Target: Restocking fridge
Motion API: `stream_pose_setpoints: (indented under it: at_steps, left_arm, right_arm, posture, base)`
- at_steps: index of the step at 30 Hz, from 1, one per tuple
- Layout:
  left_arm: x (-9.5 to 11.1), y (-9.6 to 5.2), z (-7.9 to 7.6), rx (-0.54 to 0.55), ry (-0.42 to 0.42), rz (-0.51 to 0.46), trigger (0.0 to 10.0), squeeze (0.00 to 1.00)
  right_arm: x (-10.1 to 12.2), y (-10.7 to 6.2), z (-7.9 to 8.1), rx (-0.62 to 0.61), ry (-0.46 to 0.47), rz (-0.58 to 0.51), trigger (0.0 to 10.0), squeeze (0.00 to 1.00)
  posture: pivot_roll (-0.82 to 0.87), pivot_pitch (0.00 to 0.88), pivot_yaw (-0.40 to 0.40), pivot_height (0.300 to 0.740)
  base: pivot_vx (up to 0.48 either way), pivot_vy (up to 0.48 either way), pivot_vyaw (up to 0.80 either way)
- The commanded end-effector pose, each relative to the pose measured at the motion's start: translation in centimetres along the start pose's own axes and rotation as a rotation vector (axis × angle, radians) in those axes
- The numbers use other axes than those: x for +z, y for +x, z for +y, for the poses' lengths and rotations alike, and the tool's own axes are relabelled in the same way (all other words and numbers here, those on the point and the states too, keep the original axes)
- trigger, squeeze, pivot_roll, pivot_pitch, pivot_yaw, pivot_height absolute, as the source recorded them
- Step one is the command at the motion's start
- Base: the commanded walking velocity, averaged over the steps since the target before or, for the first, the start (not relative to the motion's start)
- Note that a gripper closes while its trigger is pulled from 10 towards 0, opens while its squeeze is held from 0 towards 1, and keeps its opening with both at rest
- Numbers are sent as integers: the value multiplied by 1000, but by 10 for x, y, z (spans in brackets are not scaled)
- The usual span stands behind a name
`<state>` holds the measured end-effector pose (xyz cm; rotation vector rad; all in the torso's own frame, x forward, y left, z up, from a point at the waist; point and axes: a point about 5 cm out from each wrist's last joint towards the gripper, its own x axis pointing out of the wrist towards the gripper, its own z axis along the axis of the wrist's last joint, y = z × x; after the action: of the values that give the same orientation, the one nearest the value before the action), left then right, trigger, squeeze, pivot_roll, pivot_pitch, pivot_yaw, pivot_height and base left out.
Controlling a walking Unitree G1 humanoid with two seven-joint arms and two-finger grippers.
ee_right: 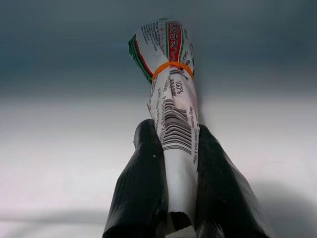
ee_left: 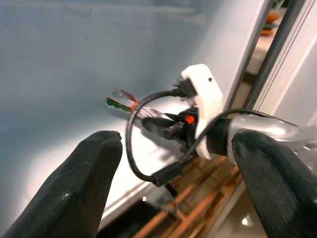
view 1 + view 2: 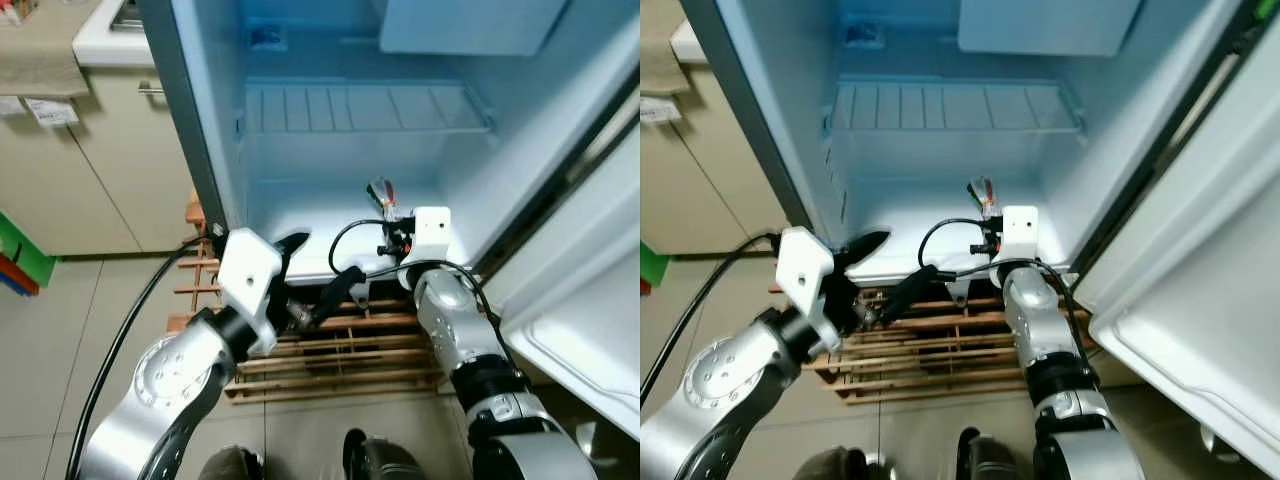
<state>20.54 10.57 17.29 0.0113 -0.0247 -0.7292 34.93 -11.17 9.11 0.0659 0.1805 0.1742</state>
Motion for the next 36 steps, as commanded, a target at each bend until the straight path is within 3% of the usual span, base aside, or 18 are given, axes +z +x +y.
stream_pose_setpoints:
  at_steps: [1, 2, 7, 8, 10, 11, 20, 28, 30, 36]
  left_arm:
    - [5, -7, -5, -18, -8, -8, 10000, 0]
    - [2, -15, -8, -13, -25, 14, 10000, 0]
    - [3, -25, -13, 9, -48, 23, 10000, 0]
    - [4, -27, -14, 18, -52, 18, 10000, 0]
    - [5, -27, -15, 20, -54, 16, 10000, 0]
    - [5, -27, -15, 22, -57, 14, 10000, 0]
    - [6, -26, -11, 46, -77, 12, 10000, 0]
    - [2, -12, 7, 87, -83, -1, 10000, 0]
    - [-2, -2, 15, 103, -98, 2, 10000, 0]
    - [-4, 11, 21, 104, -106, -12, 10000, 0]
  right_arm:
    - [6, 3, 1, -8, -28, -31, 10000, 0]
    - [10, 6, 3, -14, -43, -51, 10000, 0]
    - [15, 11, 2, -56, -50, -75, 10000, 0]
    - [19, 13, 2, -80, -50, -100, 10000, 627]
    - [21, 13, 1, -89, -50, -110, 10000, 627]
    - [23, 14, 1, -95, -47, -120, 10000, 1000]
    - [40, 17, 1, -117, -33, -225, 10000, 1000]
    - [59, 18, 10, -87, -29, -332, 10000, 1000]
    - [56, 17, 11, -63, 16, -315, 10000, 1000]
    - [41, 14, 6, -56, 53, -257, 10000, 1000]
  posture:
    - [74, 278, -49, 740]
    - [82, 288, -44, 740]
    - [100, 305, -41, 740]
    - [102, 307, -40, 740]
    - [102, 307, -40, 740]
    - [102, 308, -40, 740]
    - [92, 296, -41, 740]
    - [67, 220, -38, 740]
    - [43, 164, -35, 740]
    - [19, 125, -27, 740]
  base:
    - [0, 0, 0]
    - [0, 0, 0]
    - [0, 0, 0]
    - [0, 0, 0]
    - [0, 0, 0]
    - [0, 0, 0]
    - [0, 0, 0]
    - [0, 0, 0]
    - [0, 0, 0]
    - [0, 0, 0]
